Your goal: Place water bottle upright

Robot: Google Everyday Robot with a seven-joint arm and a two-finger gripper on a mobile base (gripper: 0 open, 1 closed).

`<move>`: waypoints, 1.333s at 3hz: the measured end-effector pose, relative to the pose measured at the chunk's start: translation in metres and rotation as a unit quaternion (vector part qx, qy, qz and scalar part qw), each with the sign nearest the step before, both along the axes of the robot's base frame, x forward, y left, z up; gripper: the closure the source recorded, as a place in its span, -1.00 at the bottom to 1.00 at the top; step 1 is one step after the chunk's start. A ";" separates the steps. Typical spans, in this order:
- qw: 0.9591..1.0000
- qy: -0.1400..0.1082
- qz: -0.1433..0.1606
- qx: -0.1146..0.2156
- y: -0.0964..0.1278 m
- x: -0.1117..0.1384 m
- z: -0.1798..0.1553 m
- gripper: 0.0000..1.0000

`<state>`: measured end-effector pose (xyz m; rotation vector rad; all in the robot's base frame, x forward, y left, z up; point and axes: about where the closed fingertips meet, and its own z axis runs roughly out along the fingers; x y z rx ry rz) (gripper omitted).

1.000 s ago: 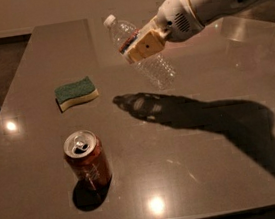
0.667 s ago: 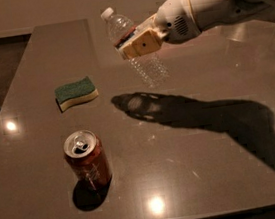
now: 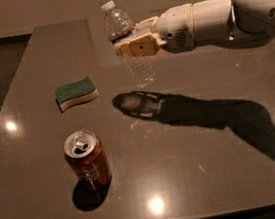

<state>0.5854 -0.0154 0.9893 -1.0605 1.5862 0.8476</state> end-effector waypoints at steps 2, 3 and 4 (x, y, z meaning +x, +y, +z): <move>0.995 -0.058 -0.002 0.076 -0.008 0.006 -0.012 1.00; 0.989 -0.096 -0.012 0.114 -0.018 0.009 -0.021 1.00; 0.985 -0.114 -0.015 0.132 -0.023 0.011 -0.025 1.00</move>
Offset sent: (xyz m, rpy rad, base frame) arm 0.0100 -0.0288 -0.0220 0.2478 -0.2018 -0.0430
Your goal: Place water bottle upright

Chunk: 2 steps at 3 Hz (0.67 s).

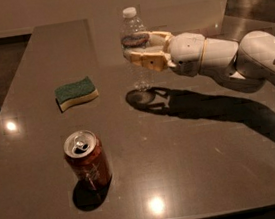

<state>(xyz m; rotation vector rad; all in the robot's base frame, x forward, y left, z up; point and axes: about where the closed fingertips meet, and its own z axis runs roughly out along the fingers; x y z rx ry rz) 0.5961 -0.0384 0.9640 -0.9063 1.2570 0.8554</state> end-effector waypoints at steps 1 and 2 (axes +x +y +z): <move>1.000 -0.011 -0.001 0.013 -0.004 0.002 -0.008 1.00; 1.000 -0.016 -0.003 0.016 -0.006 0.005 -0.016 1.00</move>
Offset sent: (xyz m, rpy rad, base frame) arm 0.0094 -0.0166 -0.0273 0.0388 -0.0436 -0.0235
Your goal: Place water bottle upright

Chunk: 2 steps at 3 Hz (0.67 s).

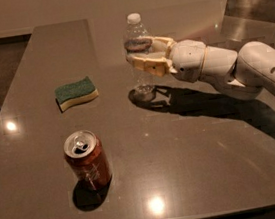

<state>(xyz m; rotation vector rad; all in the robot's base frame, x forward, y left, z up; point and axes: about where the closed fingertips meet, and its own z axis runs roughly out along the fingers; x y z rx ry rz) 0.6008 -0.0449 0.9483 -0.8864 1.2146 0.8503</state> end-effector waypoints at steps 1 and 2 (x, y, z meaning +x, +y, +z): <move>1.000 -0.004 -0.014 -0.008 -0.002 0.002 -0.006 0.65; 0.999 -0.005 -0.028 -0.015 -0.006 0.004 -0.011 0.19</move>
Offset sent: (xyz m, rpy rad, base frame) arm 0.0064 -0.0181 -0.0196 -0.0455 -0.0089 -0.1039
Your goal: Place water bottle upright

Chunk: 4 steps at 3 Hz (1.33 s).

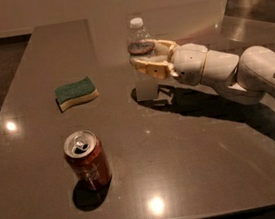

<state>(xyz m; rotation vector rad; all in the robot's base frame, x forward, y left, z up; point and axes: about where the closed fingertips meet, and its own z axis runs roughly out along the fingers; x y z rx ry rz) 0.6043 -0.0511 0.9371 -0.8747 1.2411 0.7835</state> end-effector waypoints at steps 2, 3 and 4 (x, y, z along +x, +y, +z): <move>1.000 -0.011 0.002 -0.002 0.000 0.000 -0.002 -0.74; 1.000 -0.012 0.004 -0.002 0.003 -0.001 -0.001 -1.00; 1.000 -0.012 0.004 -0.002 0.003 -0.001 -0.001 -1.00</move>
Offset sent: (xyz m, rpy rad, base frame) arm 0.0002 -0.0018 -0.0026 -0.0032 -0.0200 0.0006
